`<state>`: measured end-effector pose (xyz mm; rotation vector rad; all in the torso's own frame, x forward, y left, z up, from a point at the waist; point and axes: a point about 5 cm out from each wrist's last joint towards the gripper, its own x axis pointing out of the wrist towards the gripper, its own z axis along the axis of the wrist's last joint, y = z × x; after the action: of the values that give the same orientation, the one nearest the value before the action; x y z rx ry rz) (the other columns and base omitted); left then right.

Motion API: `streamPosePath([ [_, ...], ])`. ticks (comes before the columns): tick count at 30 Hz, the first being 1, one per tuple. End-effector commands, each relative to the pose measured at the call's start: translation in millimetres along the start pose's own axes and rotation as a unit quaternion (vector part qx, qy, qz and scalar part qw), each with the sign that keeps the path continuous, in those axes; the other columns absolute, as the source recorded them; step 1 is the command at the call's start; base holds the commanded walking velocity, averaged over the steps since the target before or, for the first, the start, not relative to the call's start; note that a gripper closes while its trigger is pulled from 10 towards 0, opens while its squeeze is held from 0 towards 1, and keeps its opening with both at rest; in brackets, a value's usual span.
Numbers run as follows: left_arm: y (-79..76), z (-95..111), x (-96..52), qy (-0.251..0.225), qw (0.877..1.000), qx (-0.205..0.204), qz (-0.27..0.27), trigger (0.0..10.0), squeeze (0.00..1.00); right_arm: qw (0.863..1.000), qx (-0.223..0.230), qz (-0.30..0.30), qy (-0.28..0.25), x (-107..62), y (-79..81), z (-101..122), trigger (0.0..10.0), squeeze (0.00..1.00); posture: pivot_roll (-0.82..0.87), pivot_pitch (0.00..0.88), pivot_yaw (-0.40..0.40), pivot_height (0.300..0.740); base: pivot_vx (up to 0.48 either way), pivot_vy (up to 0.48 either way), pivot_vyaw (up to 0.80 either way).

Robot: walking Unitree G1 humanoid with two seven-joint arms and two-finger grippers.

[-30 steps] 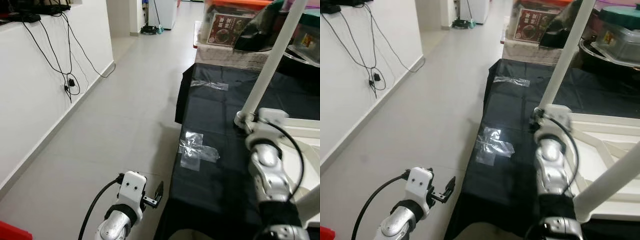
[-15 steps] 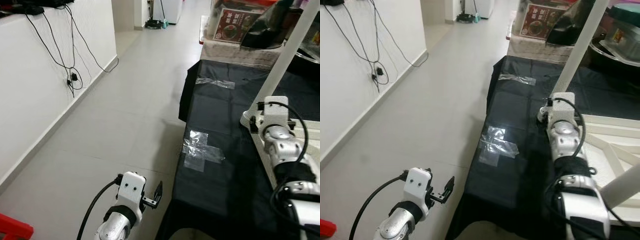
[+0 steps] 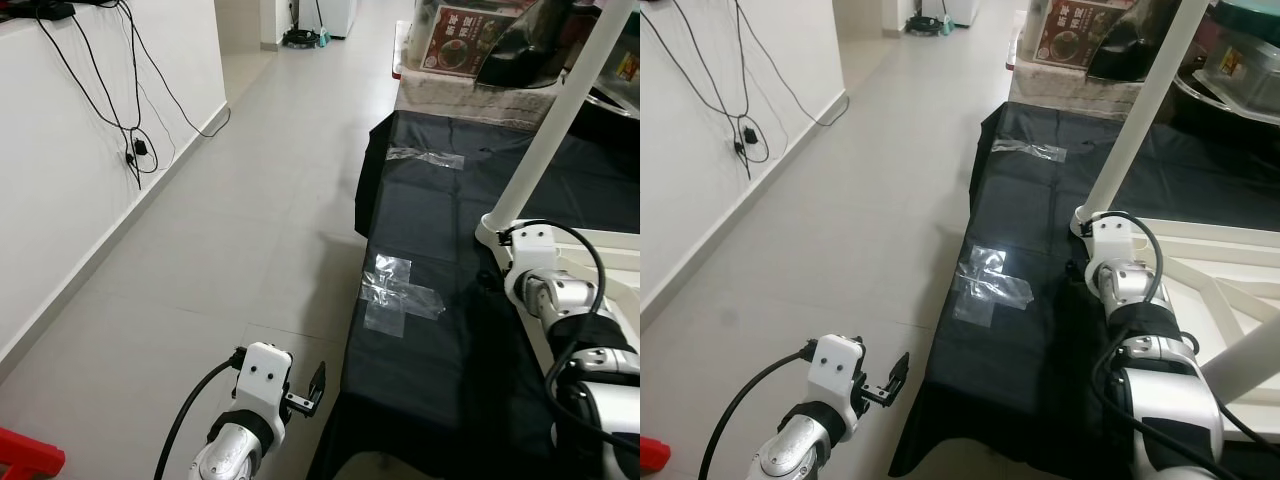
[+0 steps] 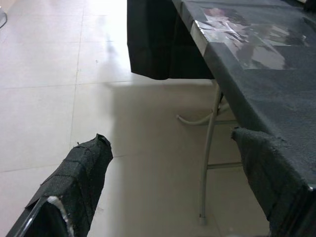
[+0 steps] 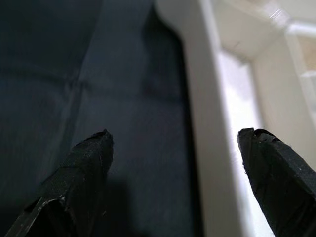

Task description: Building children table

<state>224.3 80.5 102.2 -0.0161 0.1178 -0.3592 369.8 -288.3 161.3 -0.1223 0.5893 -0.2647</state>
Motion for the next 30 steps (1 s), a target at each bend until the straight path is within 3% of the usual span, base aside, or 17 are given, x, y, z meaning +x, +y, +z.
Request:
streamPosePath([
  [1,-3.5,-3,-1.6,0.009,1.0,-0.007,-0.004,10.0,0.0,1.0,0.002,0.003,0.028,1.3,-2.6,-9,10.0,0.0,0.07,0.161,-0.097,0.74,0.0,0.0,0.0],
  [9,-3.9,-2,-1.7,0.008,1.0,-0.008,-0.002,10.0,0.0,0.997,-0.023,0.002,0.069,1.7,-13.1,-22,10.0,0.0,0.06,0.171,-0.103,0.74,0.0,0.0,0.0],
  [13,-3.7,-2,-0.6,0.009,1.0,-0.009,-0.001,10.0,0.0,0.993,-0.05,0.032,0.098,0.8,-17.3,-27,10.0,0.0,0.06,0.175,-0.103,0.74,0.0,0.0,0.0],
  [14,-3.9,-2,-0.4,0.009,1.0,-0.009,-0.001,10.0,0.0,0.992,-0.063,0.042,0.105,0.5,-18.6,-29,7.6,0.0,0.05,0.175,-0.105,0.74,0.0,0.0,0.0],
  [16,-3.9,-2,-0.4,0.009,1.0,-0.009,-0.001,10.0,0.0,0.992,-0.063,0.042,0.105,0.5,-18.6,-29,7.6,0.0,0.05,0.175,-0.105,0.74,0.0,0.0,0.0],
  [17,-4.1,-2,-0.2,0.009,1.0,-0.01,-0.001,10.0,0.0,0.99,-0.072,0.053,0.112,0.1,-19.8,-30,0.7,0.0,0.05,0.177,-0.106,0.74,0.0,0.0,0.0],
  [18,-4.1,-2,0.0,0.009,1.0,-0.01,-0.001,10.0,0.0,0.987,-0.08,0.065,0.119,-0.5,-20.6,-32,0.0,0.0,0.05,0.179,-0.105,0.74,0.0,0.0,0.0],
  [28,-3.5,-1,0.4,0.01,1.0,-0.008,0.0,10.0,0.0,0.981,-0.102,0.122,0.116,-2.2,-13.4,-25,0.0,0.0,0.05,0.18,-0.105,0.74,0.0,0.0,0.0],
  [30,-2.5,-1,0.9,0.01,1.0,-0.007,0.001,10.0,0.0,0.97,-0.122,0.182,0.102,-4.4,-0.9,-16,0.0,0.0,0.05,0.179,-0.102,0.74,0.0,0.0,0.0],
])
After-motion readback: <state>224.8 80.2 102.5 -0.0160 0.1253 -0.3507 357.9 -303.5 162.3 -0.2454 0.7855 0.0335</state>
